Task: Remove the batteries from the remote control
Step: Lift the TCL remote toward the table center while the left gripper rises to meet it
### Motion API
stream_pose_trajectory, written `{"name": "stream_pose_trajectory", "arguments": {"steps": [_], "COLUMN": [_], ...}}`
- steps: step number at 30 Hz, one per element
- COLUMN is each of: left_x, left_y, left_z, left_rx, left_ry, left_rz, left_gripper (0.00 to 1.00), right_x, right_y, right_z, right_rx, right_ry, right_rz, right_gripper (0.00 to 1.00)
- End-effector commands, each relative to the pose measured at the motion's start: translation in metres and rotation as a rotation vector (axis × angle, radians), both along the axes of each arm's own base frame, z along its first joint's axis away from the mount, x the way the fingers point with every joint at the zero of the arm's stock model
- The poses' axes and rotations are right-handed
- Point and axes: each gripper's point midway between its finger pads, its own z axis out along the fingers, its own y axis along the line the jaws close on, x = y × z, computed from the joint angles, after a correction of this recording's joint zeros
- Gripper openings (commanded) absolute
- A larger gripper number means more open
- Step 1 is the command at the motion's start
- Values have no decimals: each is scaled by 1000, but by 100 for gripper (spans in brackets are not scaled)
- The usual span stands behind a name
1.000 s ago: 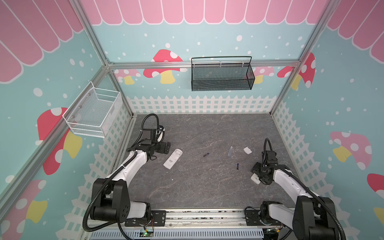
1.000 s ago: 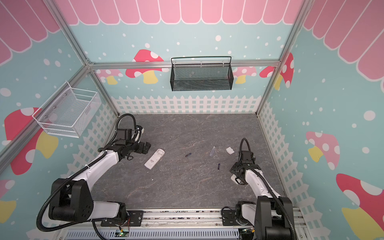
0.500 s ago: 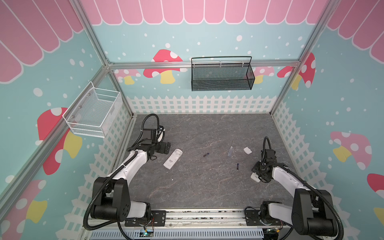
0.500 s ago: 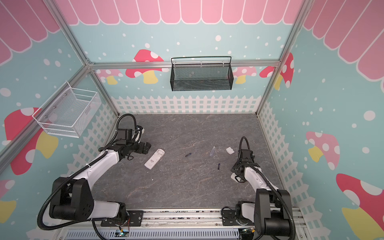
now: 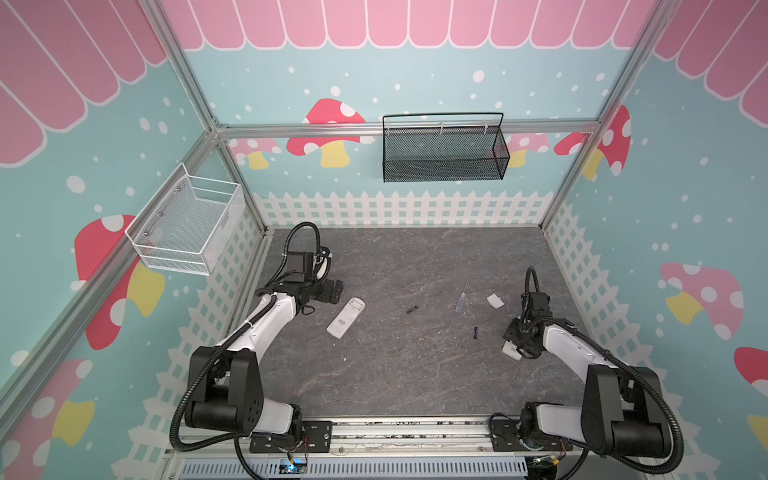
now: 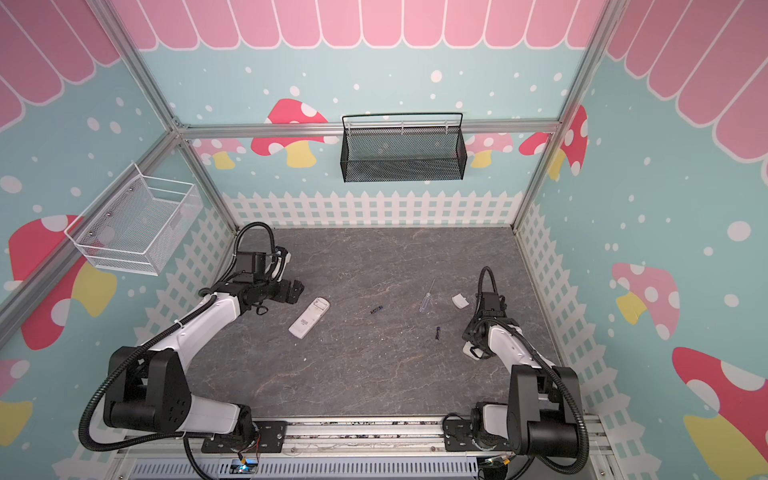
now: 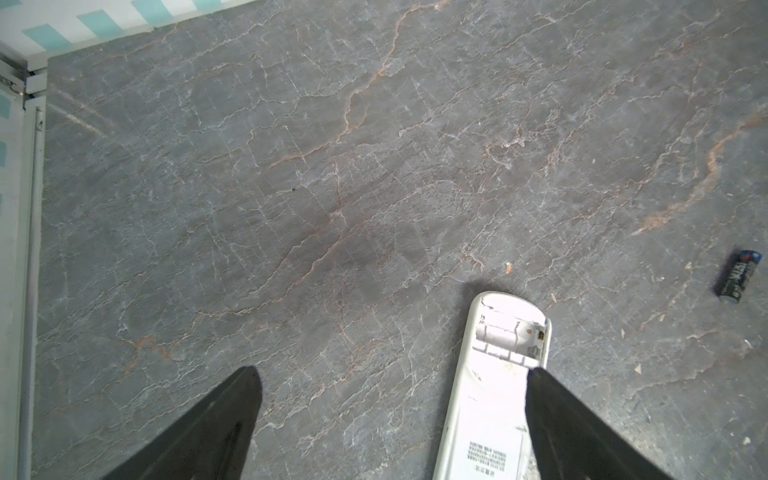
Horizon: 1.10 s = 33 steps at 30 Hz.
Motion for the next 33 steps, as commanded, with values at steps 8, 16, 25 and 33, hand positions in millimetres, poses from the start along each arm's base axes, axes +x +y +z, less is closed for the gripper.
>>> {"name": "stream_pose_trajectory", "arguments": {"steps": [8,16,25,33], "left_x": [15,15,9,-15], "left_y": [-23,-52,-101,-138], "left_z": [76,156,224,241], "left_rx": [39,139,5,60], "left_ry": [-121,-319,-476,-607], "left_rz": [-209,-542,-784,-1093], "left_gripper": [99,99,89,88], "right_x": [80,127,113,84], "right_y": [10,81,188,254], "right_z": [85,166,223,255], "right_rx": [-30,55,124,303], "right_ry": [-258,-618,-937,-1123], "right_rz": [220,639,1162,1513], "right_gripper": [42,36,34,34]}}
